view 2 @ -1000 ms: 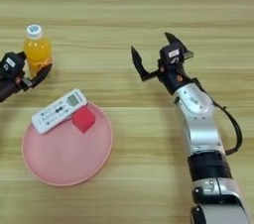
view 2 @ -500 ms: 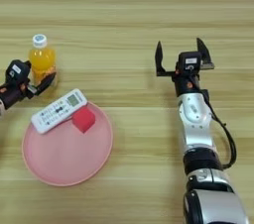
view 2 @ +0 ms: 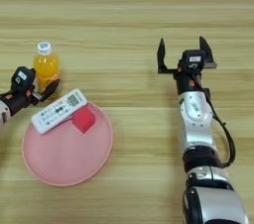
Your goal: Move the objects on the table
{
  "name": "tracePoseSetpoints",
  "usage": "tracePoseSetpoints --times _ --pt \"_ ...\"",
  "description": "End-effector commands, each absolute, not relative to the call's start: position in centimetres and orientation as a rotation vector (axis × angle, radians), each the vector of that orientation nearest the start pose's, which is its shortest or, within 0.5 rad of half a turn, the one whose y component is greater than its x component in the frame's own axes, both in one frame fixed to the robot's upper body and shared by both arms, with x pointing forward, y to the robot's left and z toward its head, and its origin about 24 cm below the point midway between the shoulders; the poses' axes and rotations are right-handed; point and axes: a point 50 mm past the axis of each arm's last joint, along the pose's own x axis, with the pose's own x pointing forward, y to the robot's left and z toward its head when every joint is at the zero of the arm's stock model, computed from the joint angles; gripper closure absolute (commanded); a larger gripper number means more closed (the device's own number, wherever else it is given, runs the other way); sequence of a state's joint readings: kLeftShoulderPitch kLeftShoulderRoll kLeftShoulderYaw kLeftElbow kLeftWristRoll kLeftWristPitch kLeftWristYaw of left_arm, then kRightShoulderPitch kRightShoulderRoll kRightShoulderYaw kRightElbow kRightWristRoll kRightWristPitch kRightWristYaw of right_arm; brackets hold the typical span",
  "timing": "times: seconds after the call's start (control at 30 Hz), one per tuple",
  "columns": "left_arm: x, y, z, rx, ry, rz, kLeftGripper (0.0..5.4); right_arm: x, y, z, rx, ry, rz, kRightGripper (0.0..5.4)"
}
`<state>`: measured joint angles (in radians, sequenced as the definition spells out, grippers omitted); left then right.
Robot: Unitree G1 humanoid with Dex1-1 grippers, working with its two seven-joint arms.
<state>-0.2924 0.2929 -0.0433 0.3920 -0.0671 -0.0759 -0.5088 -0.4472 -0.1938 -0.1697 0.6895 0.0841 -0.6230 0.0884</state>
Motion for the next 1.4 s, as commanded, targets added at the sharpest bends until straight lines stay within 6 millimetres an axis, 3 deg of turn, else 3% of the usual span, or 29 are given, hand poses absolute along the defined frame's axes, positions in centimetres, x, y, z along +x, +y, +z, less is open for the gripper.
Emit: tracePoseSetpoints --times 0.03,0.57,0.77,1.17,1.4 --pt "30.2 17.5 4.0 0.238 0.106 -0.523 1.99 32.6 -20.7 9.0 -0.076 -0.439 -0.044 0.0" --pt "30.1 17.4 3.7 0.249 0.122 -0.535 1.99 32.6 -20.7 9.3 -0.07 -0.451 -0.041 0.0" --pt "30.1 17.2 4.0 0.268 0.112 -0.568 1.14 32.7 -21.1 9.4 -0.067 -0.449 -0.052 0.0" --pt "29.8 16.9 5.2 0.267 0.058 -0.576 0.05 32.6 -21.6 9.9 -0.068 -0.466 -0.061 0.0" --pt "29.6 16.7 6.6 0.252 -0.02 -0.555 0.02 32.5 -21.7 9.9 -0.071 -0.467 -0.057 0.0"
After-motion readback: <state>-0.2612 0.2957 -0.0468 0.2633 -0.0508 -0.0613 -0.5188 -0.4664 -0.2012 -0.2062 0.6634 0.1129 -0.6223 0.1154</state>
